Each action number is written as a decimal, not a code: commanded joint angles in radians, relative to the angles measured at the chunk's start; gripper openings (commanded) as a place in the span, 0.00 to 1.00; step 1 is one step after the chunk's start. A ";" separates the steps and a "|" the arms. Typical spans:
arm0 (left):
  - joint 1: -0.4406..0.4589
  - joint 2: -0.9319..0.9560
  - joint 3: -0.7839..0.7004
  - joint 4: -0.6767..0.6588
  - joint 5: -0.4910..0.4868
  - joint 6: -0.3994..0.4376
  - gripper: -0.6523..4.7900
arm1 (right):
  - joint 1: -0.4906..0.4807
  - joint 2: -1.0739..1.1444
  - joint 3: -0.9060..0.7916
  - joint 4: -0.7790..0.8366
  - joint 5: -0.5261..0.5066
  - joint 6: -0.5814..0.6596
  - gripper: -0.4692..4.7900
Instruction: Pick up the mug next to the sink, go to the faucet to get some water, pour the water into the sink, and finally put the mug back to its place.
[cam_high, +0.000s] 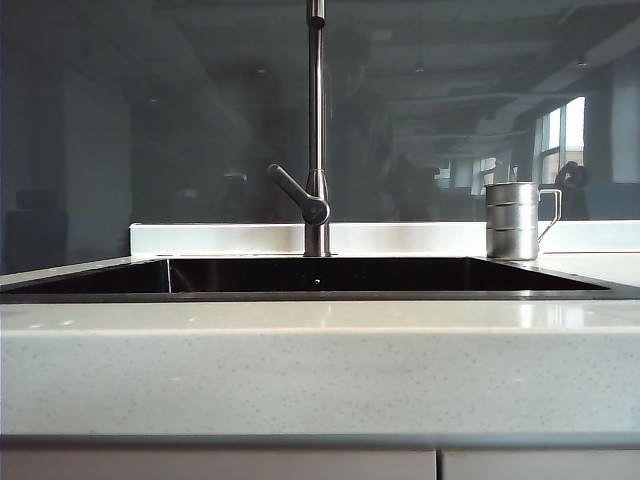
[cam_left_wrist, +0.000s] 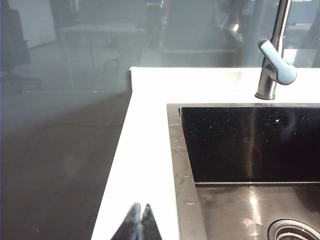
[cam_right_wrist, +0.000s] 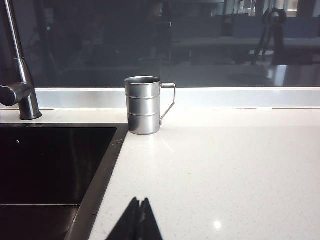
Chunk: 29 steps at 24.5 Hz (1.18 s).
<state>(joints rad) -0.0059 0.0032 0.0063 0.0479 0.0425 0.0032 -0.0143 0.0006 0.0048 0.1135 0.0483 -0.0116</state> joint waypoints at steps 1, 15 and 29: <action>-0.002 0.000 0.004 0.012 0.003 -0.003 0.12 | -0.001 -0.002 -0.003 0.019 0.000 0.000 0.07; -0.002 0.001 0.004 0.037 0.003 -0.005 0.12 | 0.000 -0.002 -0.003 0.086 -0.028 0.108 0.07; -0.001 0.403 0.132 0.521 0.008 -0.089 0.11 | -0.077 0.824 0.465 0.484 -0.137 0.109 0.08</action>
<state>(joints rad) -0.0059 0.3531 0.1356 0.4801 0.0422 -0.0834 -0.0776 0.7521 0.4412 0.4961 -0.0322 0.1062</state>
